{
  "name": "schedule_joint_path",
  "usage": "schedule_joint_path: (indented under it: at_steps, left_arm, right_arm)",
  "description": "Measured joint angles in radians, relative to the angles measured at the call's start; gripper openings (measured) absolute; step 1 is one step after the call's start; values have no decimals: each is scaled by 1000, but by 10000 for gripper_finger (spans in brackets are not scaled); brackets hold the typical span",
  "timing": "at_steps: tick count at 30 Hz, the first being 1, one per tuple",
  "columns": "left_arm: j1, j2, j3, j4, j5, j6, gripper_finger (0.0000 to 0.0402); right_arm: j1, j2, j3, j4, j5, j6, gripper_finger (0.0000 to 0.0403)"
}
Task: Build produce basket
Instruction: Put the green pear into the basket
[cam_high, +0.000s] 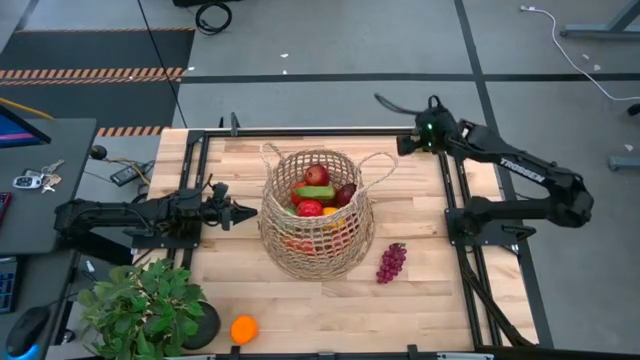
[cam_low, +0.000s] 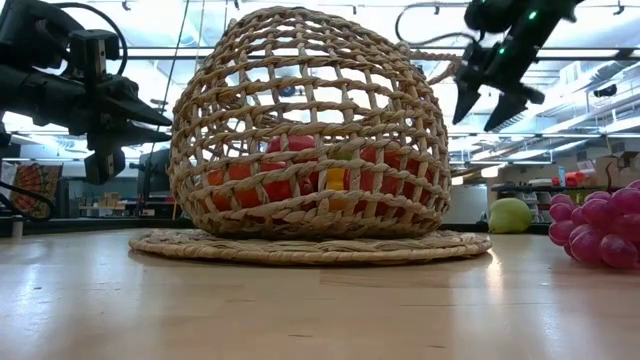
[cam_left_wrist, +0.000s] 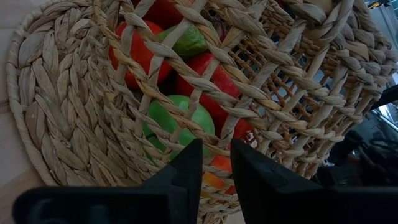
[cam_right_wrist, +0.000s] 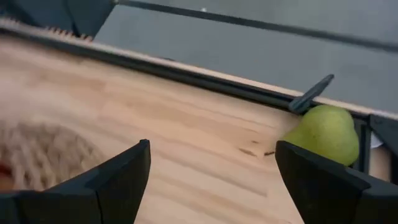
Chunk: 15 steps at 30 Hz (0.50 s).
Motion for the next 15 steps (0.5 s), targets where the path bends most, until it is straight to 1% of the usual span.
schedule_joint_path:
  at_steps: [3,6,9,12,15]
  left_arm:
    - [0,0,0,0,0,0,89]
    - [0,0,0,0,0,0,87]
    - [0,0,0,0,0,0,89]
    - [0,0,0,0,0,0,91]
    - [0,0,0,0,0,0,90]
  right_arm:
    - [-97,54,0,32,-45,21,348]
    - [-193,131,0,18,-48,47,348]
    - [-278,199,-1,10,-120,104,348]
    - [-335,258,0,12,-186,112,348]
    - [-364,298,3,31,-200,101,349]
